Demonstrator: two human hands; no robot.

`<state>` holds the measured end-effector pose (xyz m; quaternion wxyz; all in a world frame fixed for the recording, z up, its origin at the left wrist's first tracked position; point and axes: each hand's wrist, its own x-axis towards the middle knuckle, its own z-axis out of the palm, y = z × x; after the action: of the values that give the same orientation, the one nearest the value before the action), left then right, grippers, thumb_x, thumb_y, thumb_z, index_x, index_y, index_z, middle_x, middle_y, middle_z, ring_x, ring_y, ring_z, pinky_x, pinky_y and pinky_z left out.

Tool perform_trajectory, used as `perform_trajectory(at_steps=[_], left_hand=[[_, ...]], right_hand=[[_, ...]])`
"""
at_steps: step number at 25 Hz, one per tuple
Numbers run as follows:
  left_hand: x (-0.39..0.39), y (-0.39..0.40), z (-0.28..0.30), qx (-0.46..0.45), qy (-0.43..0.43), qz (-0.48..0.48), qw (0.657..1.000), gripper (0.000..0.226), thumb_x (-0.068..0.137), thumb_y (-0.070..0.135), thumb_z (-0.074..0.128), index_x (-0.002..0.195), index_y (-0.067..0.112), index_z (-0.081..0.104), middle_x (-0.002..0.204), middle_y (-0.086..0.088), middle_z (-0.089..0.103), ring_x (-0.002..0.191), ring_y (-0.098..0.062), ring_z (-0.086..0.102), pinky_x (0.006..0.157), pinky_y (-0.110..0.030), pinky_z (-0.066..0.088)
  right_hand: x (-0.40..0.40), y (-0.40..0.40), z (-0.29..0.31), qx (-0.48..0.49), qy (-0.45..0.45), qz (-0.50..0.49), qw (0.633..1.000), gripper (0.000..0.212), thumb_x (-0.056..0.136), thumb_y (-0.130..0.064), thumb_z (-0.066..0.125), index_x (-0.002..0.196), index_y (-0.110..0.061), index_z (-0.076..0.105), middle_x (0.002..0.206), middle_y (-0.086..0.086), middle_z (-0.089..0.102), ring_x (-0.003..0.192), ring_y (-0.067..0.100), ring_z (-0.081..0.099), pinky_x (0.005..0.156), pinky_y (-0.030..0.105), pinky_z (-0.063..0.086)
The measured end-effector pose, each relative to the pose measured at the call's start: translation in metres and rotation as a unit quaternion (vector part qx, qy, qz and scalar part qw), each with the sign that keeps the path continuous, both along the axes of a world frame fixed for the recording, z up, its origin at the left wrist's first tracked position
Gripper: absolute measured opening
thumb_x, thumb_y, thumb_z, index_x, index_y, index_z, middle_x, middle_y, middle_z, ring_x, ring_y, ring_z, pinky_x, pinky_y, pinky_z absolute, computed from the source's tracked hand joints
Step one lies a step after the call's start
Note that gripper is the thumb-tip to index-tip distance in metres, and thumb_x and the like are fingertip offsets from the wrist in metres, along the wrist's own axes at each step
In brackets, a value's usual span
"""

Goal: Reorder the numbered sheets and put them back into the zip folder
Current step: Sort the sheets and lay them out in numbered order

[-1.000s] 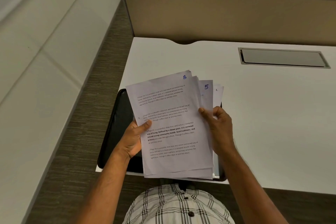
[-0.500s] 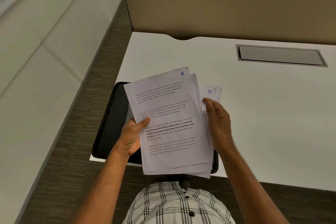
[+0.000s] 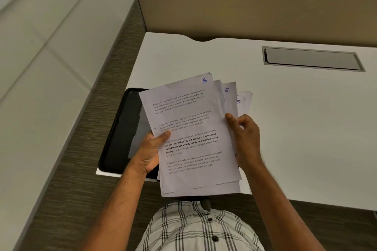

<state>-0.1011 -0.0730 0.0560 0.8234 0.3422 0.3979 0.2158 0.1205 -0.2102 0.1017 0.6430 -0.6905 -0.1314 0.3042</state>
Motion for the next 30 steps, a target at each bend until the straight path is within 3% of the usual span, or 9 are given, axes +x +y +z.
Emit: perform_trajectory(at_steps=[4, 6, 8, 11, 15, 19, 23, 27, 30], left_hand=[[0.003, 0.0, 0.002, 0.001, 0.004, 0.007, 1.0, 0.053, 0.088, 0.013, 0.067, 0.14, 0.006, 0.056, 0.135, -0.021, 0.064, 0.124, -0.042, 0.062, 0.099, -0.061, 0.052], [0.004, -0.001, 0.005, 0.003, 0.0, 0.01, 1.0, 0.048, 0.091, 0.011, 0.066, 0.138, 0.007, 0.058, 0.135, -0.021, 0.064, 0.123, -0.042, 0.063, 0.098, -0.059, 0.054], [0.006, -0.002, 0.008, 0.006, 0.0, 0.012, 1.0, 0.041, 0.095, 0.008, 0.065, 0.136, 0.008, 0.059, 0.134, -0.021, 0.065, 0.122, -0.041, 0.064, 0.097, -0.058, 0.055], [0.009, -0.005, 0.012, 0.011, 0.002, 0.022, 1.0, 0.039, 0.096, 0.005, 0.057, 0.135, 0.01, 0.059, 0.132, -0.019, 0.066, 0.12, -0.039, 0.065, 0.095, -0.056, 0.056], [0.012, -0.007, 0.019, 0.027, -0.001, 0.028, 0.999, 0.032, 0.101, 0.002, 0.05, 0.127, 0.014, 0.064, 0.127, -0.016, 0.07, 0.116, -0.035, 0.068, 0.089, -0.049, 0.061], [0.01, -0.006, 0.02, 0.023, 0.001, 0.021, 1.0, 0.033, 0.102, 0.001, 0.048, 0.129, 0.012, 0.063, 0.129, -0.016, 0.069, 0.118, -0.036, 0.067, 0.091, -0.051, 0.06], [0.007, -0.007, 0.02, 0.019, -0.004, 0.019, 1.0, 0.036, 0.099, 0.005, 0.052, 0.133, 0.011, 0.06, 0.131, -0.017, 0.068, 0.119, -0.037, 0.066, 0.09, -0.05, 0.06], [0.007, -0.006, 0.017, 0.018, -0.003, 0.027, 0.999, 0.036, 0.097, 0.005, 0.055, 0.132, 0.011, 0.061, 0.131, -0.018, 0.068, 0.119, -0.038, 0.066, 0.09, -0.052, 0.06], [0.01, -0.003, 0.015, 0.016, -0.002, 0.04, 0.999, 0.034, 0.098, 0.004, 0.055, 0.131, 0.011, 0.062, 0.13, -0.019, 0.068, 0.118, -0.039, 0.066, 0.09, -0.052, 0.06]], right_hand=[[0.001, -0.004, -0.001, 0.0, -0.077, -0.02, 0.997, 0.021, 0.104, -0.026, 0.065, 0.096, -0.013, 0.051, 0.09, -0.005, 0.059, 0.071, -0.006, 0.059, 0.064, 0.016, 0.05], [0.005, -0.006, -0.001, 0.005, -0.088, -0.026, 0.996, 0.02, 0.103, -0.019, 0.066, 0.111, -0.02, 0.048, 0.106, -0.005, 0.063, 0.087, -0.004, 0.065, 0.07, 0.018, 0.053], [0.008, -0.01, -0.002, 0.012, -0.094, -0.008, 0.995, 0.035, 0.102, -0.015, 0.066, 0.125, -0.029, 0.045, 0.122, -0.007, 0.064, 0.103, 0.001, 0.069, 0.075, 0.021, 0.06], [0.013, -0.01, -0.003, -0.021, -0.134, 0.014, 0.991, 0.03, 0.105, -0.02, 0.062, 0.135, -0.026, 0.06, 0.133, -0.011, 0.064, 0.117, 0.0, 0.064, 0.093, 0.025, 0.058], [0.014, -0.007, -0.001, -0.06, -0.048, 0.057, 0.995, 0.022, 0.104, -0.038, 0.062, 0.12, -0.028, 0.074, 0.12, -0.016, 0.071, 0.105, -0.007, 0.066, 0.096, 0.028, 0.055], [0.014, -0.004, -0.002, -0.056, -0.002, 0.073, 0.996, 0.009, 0.097, -0.026, 0.074, 0.099, -0.019, 0.079, 0.102, -0.001, 0.079, 0.094, 0.02, 0.076, 0.092, 0.045, 0.063], [0.013, -0.002, -0.002, -0.032, 0.037, 0.041, 0.998, 0.02, 0.089, -0.027, 0.083, 0.085, -0.013, 0.07, 0.097, 0.01, 0.078, 0.092, 0.036, 0.076, 0.086, 0.053, 0.064], [0.009, 0.0, -0.001, -0.01, 0.009, 0.015, 1.0, 0.033, 0.09, -0.03, 0.082, 0.083, -0.012, 0.055, 0.088, 0.007, 0.071, 0.076, 0.02, 0.073, 0.064, 0.031, 0.062], [0.009, 0.002, -0.003, 0.001, -0.025, -0.011, 1.0, 0.029, 0.098, -0.032, 0.072, 0.091, -0.013, 0.051, 0.091, 0.003, 0.065, 0.071, 0.007, 0.065, 0.06, 0.021, 0.055]])
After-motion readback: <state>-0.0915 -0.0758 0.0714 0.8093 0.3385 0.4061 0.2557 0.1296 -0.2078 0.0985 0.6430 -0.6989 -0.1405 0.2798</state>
